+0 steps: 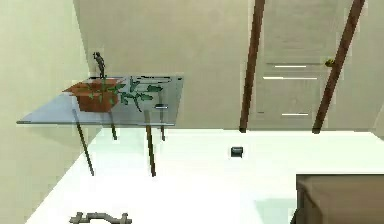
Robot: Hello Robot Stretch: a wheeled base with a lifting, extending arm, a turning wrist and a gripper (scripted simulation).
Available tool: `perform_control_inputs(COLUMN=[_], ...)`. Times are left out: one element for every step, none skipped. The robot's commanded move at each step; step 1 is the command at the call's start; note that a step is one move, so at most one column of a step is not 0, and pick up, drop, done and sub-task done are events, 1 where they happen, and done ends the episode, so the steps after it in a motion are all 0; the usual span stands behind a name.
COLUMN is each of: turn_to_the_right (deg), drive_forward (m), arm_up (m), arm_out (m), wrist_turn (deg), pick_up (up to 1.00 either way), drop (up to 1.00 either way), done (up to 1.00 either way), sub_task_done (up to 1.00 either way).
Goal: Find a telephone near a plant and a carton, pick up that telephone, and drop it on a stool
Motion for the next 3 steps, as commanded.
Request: perform_control_inputs(turn_to_the_right=[0.0, -45.0, -45.0], drive_forward=[1.0, 0.0, 0.0], arm_up=[0.0, 0.0, 0.0], arm_out=[0.0, 0.0, 0.0], wrist_turn=[0.0, 0.0, 0.0], pick_up=[0.0, 0.0, 0.0], drop=[0.0, 0.0, 0.0], done=[0.0, 0.0, 0.0], sub_task_done=[0.0, 0.0, 0.0])
